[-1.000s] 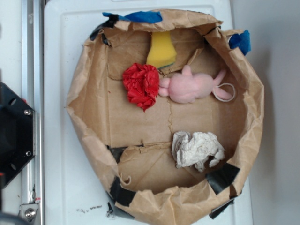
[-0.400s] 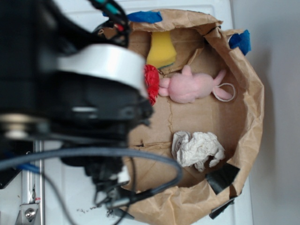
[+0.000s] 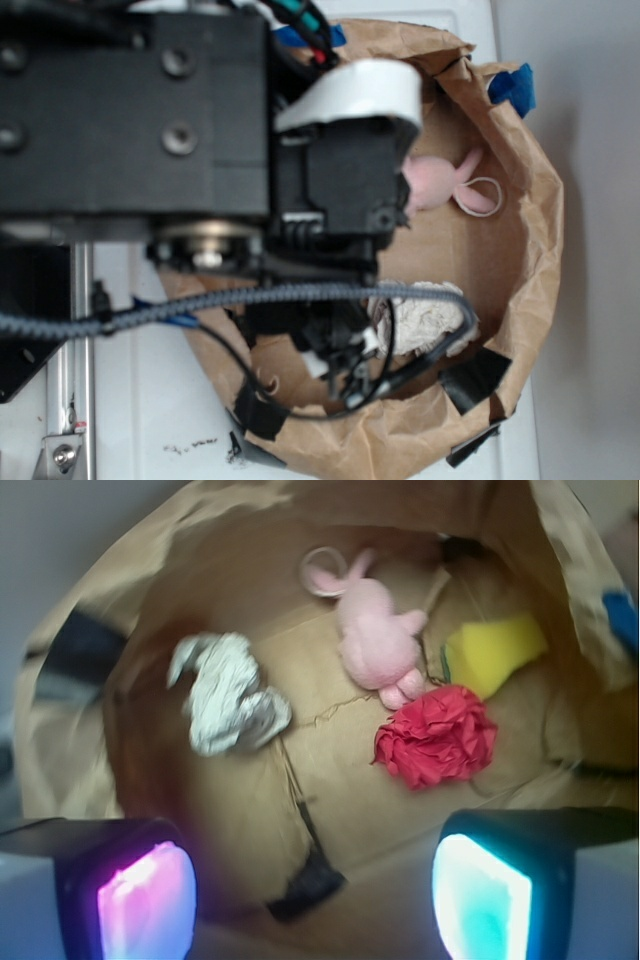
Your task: Grab the green sponge.
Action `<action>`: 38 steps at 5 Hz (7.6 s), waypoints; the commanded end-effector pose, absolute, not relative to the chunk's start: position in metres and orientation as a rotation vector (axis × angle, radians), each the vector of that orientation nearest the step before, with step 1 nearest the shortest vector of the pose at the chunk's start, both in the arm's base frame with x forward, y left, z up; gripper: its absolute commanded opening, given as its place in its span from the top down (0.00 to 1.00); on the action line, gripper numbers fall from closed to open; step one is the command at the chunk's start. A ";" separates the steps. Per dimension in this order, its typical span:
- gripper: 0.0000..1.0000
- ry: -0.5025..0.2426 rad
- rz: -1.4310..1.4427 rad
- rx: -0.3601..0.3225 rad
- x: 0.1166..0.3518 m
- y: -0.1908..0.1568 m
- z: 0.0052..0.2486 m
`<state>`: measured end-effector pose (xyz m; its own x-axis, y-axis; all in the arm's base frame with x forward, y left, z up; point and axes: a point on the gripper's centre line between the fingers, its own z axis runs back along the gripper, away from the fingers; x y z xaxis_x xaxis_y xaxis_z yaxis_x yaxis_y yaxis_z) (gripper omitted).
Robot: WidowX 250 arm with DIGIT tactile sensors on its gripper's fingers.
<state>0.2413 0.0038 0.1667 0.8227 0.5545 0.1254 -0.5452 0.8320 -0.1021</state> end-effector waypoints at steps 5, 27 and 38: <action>0.00 -0.237 1.349 0.054 0.269 0.098 0.105; 0.00 -0.320 1.424 0.121 0.266 0.136 0.046; 1.00 -0.151 0.573 0.096 0.251 0.047 0.121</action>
<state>0.2483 0.0366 0.1055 0.8383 0.5325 0.1168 -0.5418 0.8376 0.0702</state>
